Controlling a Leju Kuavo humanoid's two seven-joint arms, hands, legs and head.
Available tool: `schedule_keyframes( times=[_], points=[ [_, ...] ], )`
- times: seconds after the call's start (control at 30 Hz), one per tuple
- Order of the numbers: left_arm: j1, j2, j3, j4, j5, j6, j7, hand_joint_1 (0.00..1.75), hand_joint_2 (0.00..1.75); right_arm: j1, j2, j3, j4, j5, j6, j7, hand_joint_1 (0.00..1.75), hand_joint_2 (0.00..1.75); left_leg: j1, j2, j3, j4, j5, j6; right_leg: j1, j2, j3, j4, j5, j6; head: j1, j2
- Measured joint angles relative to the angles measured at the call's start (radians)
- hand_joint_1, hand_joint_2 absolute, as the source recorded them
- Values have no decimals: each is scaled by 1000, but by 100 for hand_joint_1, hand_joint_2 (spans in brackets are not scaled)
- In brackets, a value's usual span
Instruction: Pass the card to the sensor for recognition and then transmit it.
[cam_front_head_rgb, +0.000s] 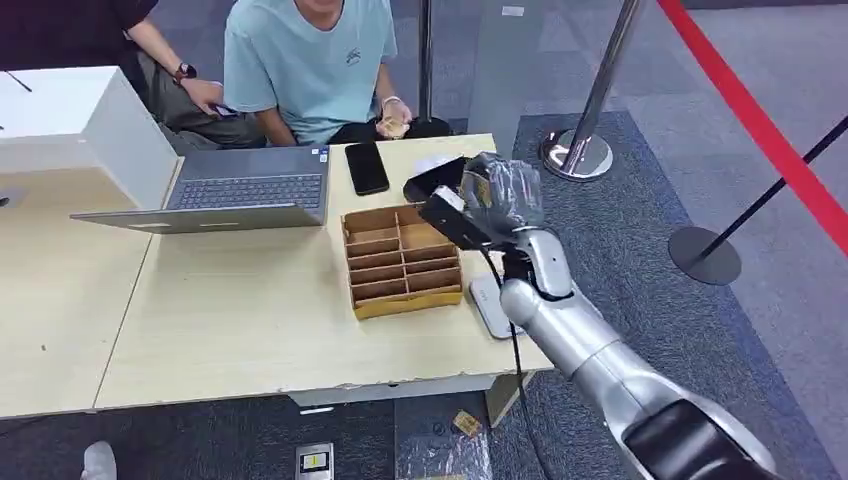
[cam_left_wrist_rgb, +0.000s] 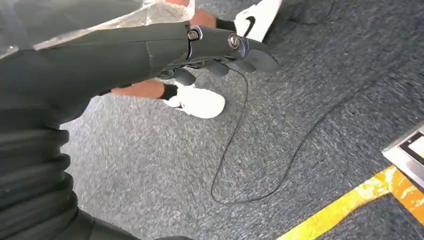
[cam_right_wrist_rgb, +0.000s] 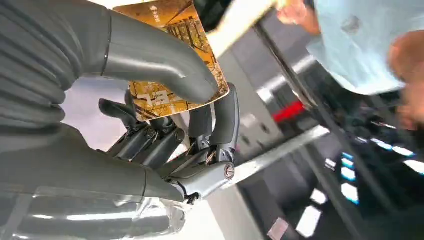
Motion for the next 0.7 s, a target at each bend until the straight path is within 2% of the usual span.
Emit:
schedule_keyframes(
  times=[0.17,0.4,0.7],
  points=[
    [2,0,16,0,8,2,8,0,175,169,-16,-111,-67,-97,0,-103,175,175,0,0,-1,0,0,0,0,0,0,0,0,0,0,0],
    [2,1,24,0,10,3,10,0,175,261,-27,-212,-128,-170,0,-104,175,175,0,0,0,0,0,0,0,0,0,0,0,0,0,0],
    [2,1,39,0,19,8,17,0,175,334,-22,-233,-154,-230,1,-127,175,175,0,0,-1,0,0,0,0,0,0,0,0,0,0,0]
  ],
)
